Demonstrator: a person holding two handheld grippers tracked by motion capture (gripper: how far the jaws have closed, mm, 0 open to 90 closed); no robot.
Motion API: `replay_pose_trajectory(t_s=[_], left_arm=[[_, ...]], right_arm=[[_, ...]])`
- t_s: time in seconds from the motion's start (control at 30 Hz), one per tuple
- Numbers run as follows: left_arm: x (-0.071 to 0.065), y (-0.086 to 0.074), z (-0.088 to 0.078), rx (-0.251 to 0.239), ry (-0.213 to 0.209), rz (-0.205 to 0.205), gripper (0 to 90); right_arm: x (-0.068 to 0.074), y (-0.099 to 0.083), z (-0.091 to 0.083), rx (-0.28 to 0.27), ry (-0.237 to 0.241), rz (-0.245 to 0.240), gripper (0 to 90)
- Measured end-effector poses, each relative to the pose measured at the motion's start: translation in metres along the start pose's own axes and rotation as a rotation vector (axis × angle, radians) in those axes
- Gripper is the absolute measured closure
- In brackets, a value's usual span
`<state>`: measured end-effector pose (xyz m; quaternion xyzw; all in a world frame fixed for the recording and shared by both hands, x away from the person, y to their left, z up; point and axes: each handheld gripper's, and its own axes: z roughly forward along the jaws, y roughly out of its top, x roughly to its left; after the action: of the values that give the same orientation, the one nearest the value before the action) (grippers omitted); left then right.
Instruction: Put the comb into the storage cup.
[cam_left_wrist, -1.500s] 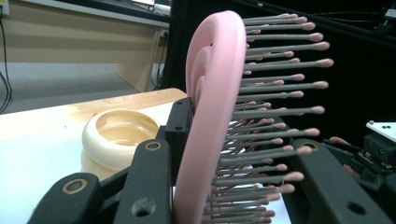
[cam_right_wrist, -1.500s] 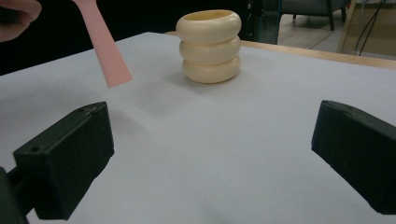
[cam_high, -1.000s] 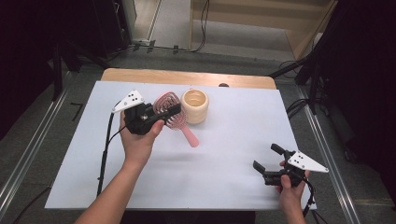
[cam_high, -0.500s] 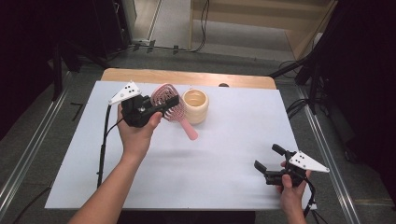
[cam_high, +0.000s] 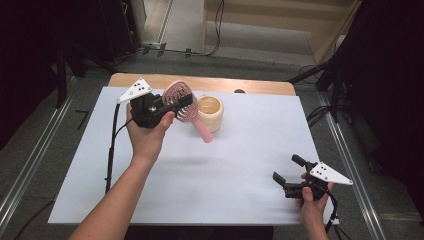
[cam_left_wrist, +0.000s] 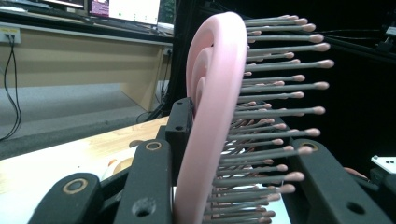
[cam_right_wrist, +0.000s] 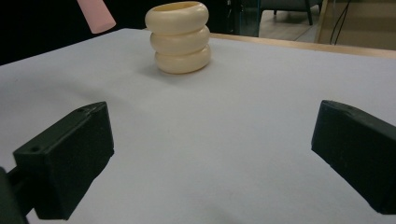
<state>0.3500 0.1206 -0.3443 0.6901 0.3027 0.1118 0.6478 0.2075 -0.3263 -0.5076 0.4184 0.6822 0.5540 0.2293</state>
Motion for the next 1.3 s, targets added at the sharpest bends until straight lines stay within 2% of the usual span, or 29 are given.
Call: replay_pose_trajectory(t_s=[0.27, 0.6, 0.7, 1.3], left_arm=[[0.004, 0.005, 0.004, -0.006, -0.003, -0.012, 64.6], [0.007, 0.012, 0.006, -0.015, 0.004, -0.006, 64.6], [0.009, 0.013, 0.008, -0.023, -0.005, -0.023, 64.6], [0.016, 0.029, 0.017, -0.062, -0.003, -0.020, 64.7]], right_arm=[[0.000, 0.000, 0.000, 0.001, 0.000, -0.012, 0.0], [0.001, 0.000, 0.000, 0.001, -0.003, -0.012, 0.0], [0.002, 0.000, 0.001, 0.007, -0.004, -0.017, 0.0], [0.002, 0.000, 0.001, 0.008, -0.001, -0.026, 0.0]])
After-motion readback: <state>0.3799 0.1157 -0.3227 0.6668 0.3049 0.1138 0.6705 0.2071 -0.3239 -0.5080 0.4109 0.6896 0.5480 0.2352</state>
